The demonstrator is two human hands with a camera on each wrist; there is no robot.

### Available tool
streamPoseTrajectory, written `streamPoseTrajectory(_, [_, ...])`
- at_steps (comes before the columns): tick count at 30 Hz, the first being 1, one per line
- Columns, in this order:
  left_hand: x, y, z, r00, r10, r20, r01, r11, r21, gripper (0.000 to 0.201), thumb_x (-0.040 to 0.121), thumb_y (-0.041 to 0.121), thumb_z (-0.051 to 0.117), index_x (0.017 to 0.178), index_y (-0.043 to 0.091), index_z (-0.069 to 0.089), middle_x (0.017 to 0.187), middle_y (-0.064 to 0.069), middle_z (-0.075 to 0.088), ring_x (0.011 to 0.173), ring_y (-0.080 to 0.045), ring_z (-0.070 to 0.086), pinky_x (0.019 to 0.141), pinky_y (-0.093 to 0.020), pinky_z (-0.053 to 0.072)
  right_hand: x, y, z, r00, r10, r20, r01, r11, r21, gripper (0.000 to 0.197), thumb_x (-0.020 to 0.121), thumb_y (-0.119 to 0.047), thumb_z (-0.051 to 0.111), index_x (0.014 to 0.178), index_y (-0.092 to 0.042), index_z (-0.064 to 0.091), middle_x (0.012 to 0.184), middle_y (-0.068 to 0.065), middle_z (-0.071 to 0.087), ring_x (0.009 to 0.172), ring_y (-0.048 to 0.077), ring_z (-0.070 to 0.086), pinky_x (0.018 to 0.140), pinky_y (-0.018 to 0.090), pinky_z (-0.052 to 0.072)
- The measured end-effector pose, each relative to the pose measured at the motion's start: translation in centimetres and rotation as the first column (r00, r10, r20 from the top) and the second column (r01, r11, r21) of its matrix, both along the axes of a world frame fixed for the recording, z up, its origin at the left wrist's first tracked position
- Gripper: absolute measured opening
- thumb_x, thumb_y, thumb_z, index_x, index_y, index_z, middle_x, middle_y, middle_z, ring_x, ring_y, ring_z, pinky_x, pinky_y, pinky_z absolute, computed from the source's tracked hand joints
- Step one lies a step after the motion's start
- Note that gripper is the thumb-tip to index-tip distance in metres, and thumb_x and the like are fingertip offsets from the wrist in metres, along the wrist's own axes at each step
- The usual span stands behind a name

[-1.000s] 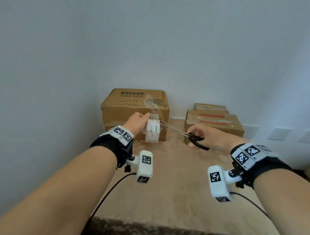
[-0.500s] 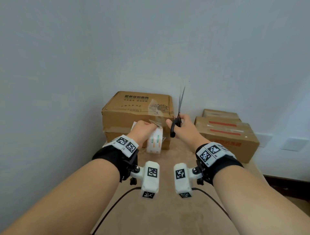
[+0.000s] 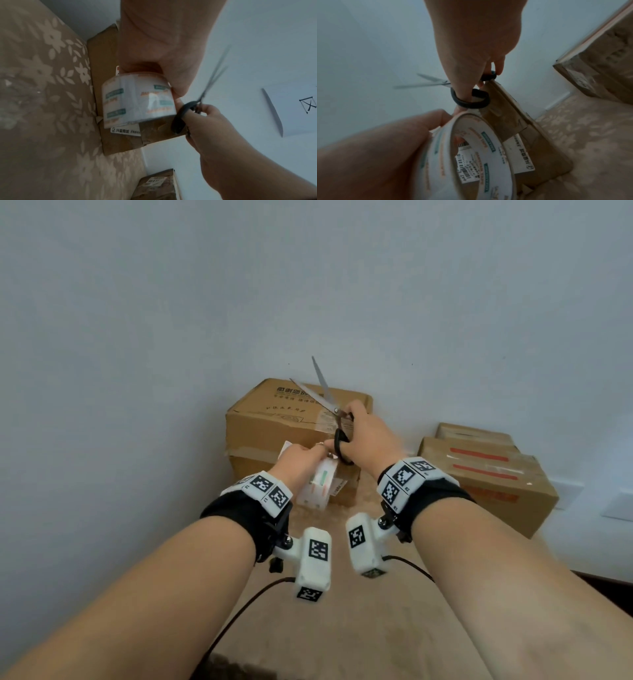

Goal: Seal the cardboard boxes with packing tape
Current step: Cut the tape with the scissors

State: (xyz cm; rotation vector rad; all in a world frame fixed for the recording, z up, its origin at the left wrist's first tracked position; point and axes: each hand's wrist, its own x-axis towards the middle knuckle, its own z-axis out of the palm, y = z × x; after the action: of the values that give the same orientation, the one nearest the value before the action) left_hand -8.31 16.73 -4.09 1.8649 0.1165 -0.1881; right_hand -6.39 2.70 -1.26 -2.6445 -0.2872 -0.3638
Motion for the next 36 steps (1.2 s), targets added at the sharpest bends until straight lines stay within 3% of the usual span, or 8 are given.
streamPoseTrajectory(7, [0.4,0.7,0.3,0.993,-0.006,0.119,-0.018,0.981,0.195,0.034,0.091,0.024,0.054,0.061,0.012,0.045,0.052,-0.001,0.042,0.044,-0.016,0.038,0.045,-0.021,0.029,1.1,0.0,-1.4,0.998,-0.044,0.047,0.046,0.998,-0.041,0.043,0.086,-0.038,0.067,0.117,-0.018,0.045,0.098,0.004,0.063,0.085,0.025,0.06,0.07,0.038,0.053])
streamPoseTrajectory(13, [-0.5,0.3,-1.5,0.991,-0.013,0.132,-0.019,0.972,0.235,0.034,0.088,0.013,0.05,0.057,0.012,0.037,0.055,-0.006,0.036,0.051,-0.021,0.035,0.049,-0.028,0.027,1.0,0.1,-1.1,0.998,-0.051,0.026,0.05,0.999,0.018,0.048,0.083,-0.038,0.071,0.116,-0.015,0.045,0.095,0.004,0.06,0.083,0.025,0.059,0.072,0.038,0.053])
streamPoseTrajectory(17, [-0.3,0.4,-1.9,0.994,0.01,0.113,-0.033,0.98,0.198,0.019,0.091,0.023,0.054,0.08,0.009,0.055,0.071,-0.011,0.05,0.065,-0.023,0.047,0.06,-0.03,0.037,0.8,-0.6,-0.6,0.995,0.068,-0.077,-0.058,0.991,0.122,0.056,0.08,-0.039,0.075,0.121,-0.016,0.045,0.106,0.003,0.06,0.091,0.022,0.058,0.078,0.035,0.051])
streamPoseTrajectory(21, [-0.3,0.6,-2.1,0.998,0.033,0.05,-0.037,0.996,0.079,0.017,0.095,0.023,0.051,0.083,0.013,0.053,0.076,-0.007,0.055,0.064,-0.02,0.05,0.051,-0.025,0.039,-1.4,-2.9,1.6,0.985,0.147,-0.089,-0.119,0.958,0.259,0.052,0.078,-0.04,0.076,0.118,-0.017,0.052,0.099,-0.002,0.058,0.085,0.012,0.055,0.069,0.019,0.041])
streamPoseTrajectory(25, [-0.2,0.6,-1.8,0.999,0.023,0.04,-0.024,0.999,0.028,0.012,0.097,0.019,0.049,0.091,0.009,0.053,0.083,-0.014,0.053,0.071,-0.022,0.048,0.056,-0.028,0.039,-4.2,-5.7,3.0,0.891,0.205,-0.405,-0.183,0.979,0.094,0.034,0.078,-0.052,0.069,0.098,-0.027,0.058,0.09,-0.002,0.064,0.078,0.014,0.06,0.068,0.024,0.045])
streamPoseTrajectory(28, [-0.4,0.6,-1.8,0.999,0.012,0.051,-0.013,1.0,0.023,0.013,0.096,0.019,0.049,0.088,0.009,0.052,0.085,-0.015,0.05,0.075,-0.024,0.047,0.06,-0.031,0.04,-6.0,-7.3,3.2,0.779,0.156,-0.607,-0.127,0.988,0.091,0.04,0.08,-0.054,0.065,0.1,-0.02,0.06,0.063,-0.004,0.06,0.053,0.008,0.053,0.055,0.023,0.04])
streamPoseTrajectory(31, [-0.4,0.6,-1.7,0.998,0.006,0.062,-0.01,0.998,0.058,0.016,0.096,0.02,0.049,0.085,0.009,0.05,0.083,-0.016,0.049,0.075,-0.024,0.047,0.067,-0.034,0.041,-6.8,-8.0,3.1,0.707,0.105,-0.699,-0.058,0.994,0.091,0.054,0.072,-0.062,0.065,0.102,-0.017,0.062,0.055,-0.004,0.055,0.044,0.008,0.046,0.043,0.018,0.033])
streamPoseTrajectory(36, [-0.4,0.5,-1.4,0.997,0.001,0.078,-0.011,0.993,0.121,0.023,0.095,0.018,0.05,0.074,0.009,0.048,0.078,-0.016,0.048,0.063,-0.021,0.044,0.062,-0.03,0.036,-7.0,-7.4,2.7,0.649,0.101,-0.754,-0.02,0.993,0.115,0.043,0.082,-0.055,0.063,0.101,-0.017,0.063,0.056,-0.001,0.054,0.042,0.008,0.046,0.039,0.015,0.035])
